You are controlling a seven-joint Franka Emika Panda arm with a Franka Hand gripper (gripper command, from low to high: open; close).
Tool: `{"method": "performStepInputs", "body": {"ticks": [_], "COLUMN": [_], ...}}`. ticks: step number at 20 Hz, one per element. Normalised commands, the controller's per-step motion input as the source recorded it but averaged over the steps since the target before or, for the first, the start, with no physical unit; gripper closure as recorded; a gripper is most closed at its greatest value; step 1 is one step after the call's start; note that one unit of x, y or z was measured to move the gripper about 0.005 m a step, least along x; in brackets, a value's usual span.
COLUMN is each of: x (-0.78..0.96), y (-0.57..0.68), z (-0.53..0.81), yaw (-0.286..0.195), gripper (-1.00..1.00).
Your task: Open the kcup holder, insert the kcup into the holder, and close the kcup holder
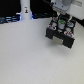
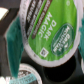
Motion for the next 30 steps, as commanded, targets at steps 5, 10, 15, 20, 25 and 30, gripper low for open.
{"method": "performStepInputs", "body": {"ticks": [5, 10, 15, 20, 25, 30], "x": [0.08, 0.12, 0.18, 0.33, 0.5, 0.66], "y": [0.13, 0.06, -0.01, -0.29, -0.42, -0.45], "z": [-0.04, 0.28, 0.43, 0.51, 0.38, 0.31], "yaw": [0.044, 0.081, 0.106, 0.097, 0.057, 0.012], "gripper": [-1.0, -1.0, -1.0, -1.0, -1.0, -1.0]}}
